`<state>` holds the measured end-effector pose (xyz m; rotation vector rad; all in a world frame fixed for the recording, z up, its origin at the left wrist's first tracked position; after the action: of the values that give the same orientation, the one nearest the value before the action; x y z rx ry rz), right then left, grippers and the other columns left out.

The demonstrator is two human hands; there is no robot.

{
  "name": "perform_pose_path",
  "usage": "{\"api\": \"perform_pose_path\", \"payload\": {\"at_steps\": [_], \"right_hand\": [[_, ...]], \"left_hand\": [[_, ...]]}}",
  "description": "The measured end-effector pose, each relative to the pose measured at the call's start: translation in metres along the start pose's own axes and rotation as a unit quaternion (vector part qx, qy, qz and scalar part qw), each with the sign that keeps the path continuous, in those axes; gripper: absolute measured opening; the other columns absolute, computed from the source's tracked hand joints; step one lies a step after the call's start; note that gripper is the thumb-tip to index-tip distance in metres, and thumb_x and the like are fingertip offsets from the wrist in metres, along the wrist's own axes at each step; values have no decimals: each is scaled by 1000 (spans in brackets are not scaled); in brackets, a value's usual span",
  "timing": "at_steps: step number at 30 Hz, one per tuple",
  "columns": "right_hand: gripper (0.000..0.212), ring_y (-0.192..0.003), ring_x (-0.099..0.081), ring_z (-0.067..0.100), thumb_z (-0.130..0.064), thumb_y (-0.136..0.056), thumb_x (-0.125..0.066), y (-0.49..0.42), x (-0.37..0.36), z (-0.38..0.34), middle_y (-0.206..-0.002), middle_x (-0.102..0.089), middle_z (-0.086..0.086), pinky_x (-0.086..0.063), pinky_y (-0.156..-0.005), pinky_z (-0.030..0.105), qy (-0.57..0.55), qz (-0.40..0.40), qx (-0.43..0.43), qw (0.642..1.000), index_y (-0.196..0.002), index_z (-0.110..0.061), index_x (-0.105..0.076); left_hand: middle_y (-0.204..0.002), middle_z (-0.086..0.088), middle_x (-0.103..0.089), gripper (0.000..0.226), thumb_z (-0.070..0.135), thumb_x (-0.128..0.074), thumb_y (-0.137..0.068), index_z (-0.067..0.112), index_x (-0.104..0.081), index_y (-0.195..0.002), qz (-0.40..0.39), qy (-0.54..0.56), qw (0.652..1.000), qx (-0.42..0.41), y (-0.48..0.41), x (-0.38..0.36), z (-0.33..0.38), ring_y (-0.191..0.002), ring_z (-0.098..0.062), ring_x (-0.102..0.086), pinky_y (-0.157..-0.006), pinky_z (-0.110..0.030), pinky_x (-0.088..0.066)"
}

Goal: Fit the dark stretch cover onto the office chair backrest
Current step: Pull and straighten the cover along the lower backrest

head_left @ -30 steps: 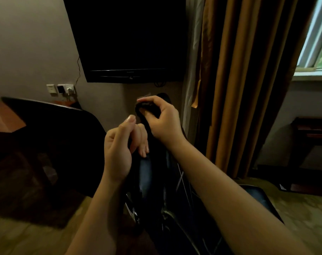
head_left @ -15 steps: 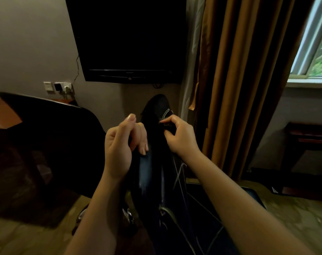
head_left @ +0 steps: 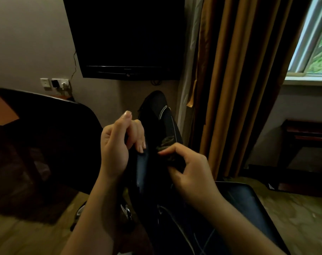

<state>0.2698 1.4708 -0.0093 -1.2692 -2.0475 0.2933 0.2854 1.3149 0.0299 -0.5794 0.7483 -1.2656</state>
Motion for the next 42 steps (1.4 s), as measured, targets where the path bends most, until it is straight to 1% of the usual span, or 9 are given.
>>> {"api": "perform_pose_path", "payload": {"at_steps": [3,9,13,17,20,26,32,35,42], "right_hand": [[32,-103,-60,-2,1,-83,-66,-3,1,3,-104,-65,-14,-53,-88,22,-15,-3,-6,1000,-104,-24,-65],[31,-86,-61,-5,3,-80,-63,-65,-2,24,-86,-61,-22,-48,-78,9,35,54,-15,998,-91,-26,-65],[25,-88,-58,2,1,-83,-60,-107,-2,48,-90,-60,-15,-45,-76,7,69,93,-28,993,-94,-21,-66],[25,-91,-56,0,0,-85,-58,-105,-4,56,-92,-59,-17,-41,-74,0,57,93,-35,993,-95,-22,-63],[31,-90,-59,-3,2,-84,-59,-82,2,41,-91,-60,-20,-46,-77,6,26,43,-42,998,-92,-27,-62],[37,-100,-61,-1,5,-80,-66,9,8,-5,-101,-66,-12,-53,-87,23,-45,-45,-13,998,-97,-27,-64],[33,-100,-64,7,3,-77,-69,42,-2,-3,-102,-67,-8,-55,-83,31,-46,32,40,998,-100,-21,-68],[32,-98,-64,4,2,-82,-67,11,-2,3,-100,-68,-8,-55,-84,26,-55,21,13,998,-99,-24,-66],[28,-94,-63,-2,2,-82,-63,-38,-5,20,-95,-68,-12,-52,-87,20,-50,95,-39,993,-96,-23,-67]], "left_hand": [[-39,-6,-39,53,22,-33,-94,26,-45,-43,5,6,1000,0,1,-1,0,-43,-27,-37,-55,-26,-38],[-37,-10,-34,57,14,-28,-95,17,-38,-39,36,16,999,13,2,-2,-1,-43,-25,-35,-55,-24,-38],[-38,-9,-36,52,23,-37,-93,21,-42,-41,22,3,1000,13,0,-2,-1,-44,-25,-36,-56,-26,-38],[-37,-7,-38,56,18,-32,-95,22,-41,-40,22,4,1000,11,0,-1,-1,-43,-25,-38,-56,-26,-38],[-36,-5,-39,58,15,-28,-95,22,-40,-39,25,10,1000,7,2,-3,1,-42,-24,-38,-55,-25,-39],[-36,-5,-38,59,17,-25,-96,20,-39,-39,34,17,999,10,3,-4,0,-42,-25,-37,-57,-29,-36],[-37,-3,-38,53,25,-35,-93,23,-41,-40,26,19,999,9,5,-3,0,-43,-22,-38,-57,-26,-38],[-38,-4,-39,54,25,-35,-93,21,-41,-40,23,10,999,22,1,-3,0,-44,-22,-39,-58,-24,-40],[-38,-3,-40,58,17,-28,-96,17,-38,-40,25,2,999,30,0,-3,0,-43,-22,-39,-56,-26,-39]]}}
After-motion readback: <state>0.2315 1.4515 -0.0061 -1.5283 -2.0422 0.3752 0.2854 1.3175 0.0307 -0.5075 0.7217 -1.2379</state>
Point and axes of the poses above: each hand's wrist, its own y-axis away from the middle knuckle, its own x-axis out of the back of the hand, z = x × y, the point moved 2 cm from there along -y, towards the middle knuckle
